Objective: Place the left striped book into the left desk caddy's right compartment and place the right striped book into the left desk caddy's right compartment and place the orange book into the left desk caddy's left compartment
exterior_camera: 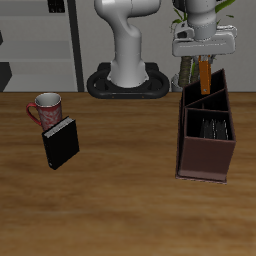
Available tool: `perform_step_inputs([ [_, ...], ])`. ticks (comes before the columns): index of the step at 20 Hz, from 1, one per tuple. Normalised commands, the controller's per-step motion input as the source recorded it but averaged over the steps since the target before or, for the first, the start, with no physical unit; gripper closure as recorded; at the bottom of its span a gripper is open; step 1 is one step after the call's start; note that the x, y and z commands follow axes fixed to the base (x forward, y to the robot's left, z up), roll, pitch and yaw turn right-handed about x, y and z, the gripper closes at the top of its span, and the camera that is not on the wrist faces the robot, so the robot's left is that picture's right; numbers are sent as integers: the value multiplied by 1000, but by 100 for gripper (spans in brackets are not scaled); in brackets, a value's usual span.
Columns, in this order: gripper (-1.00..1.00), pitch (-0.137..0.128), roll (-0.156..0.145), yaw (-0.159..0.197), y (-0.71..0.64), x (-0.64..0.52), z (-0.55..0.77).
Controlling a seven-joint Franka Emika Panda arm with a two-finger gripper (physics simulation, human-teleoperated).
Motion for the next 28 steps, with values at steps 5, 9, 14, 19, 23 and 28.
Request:
perform_step_inputs([
  [5,100,15,-4,-4,12,42,-117],
  [9,100,26,-2,-3,4,66,-142],
  [14,100,35,3,6,8,26,-159],
  [19,-100,69,-4,-54,-36,58,-116],
  [23,-100,31,2,9,3,39,-52],
  [28,-100,8,-13,2,-47,38,-5],
])
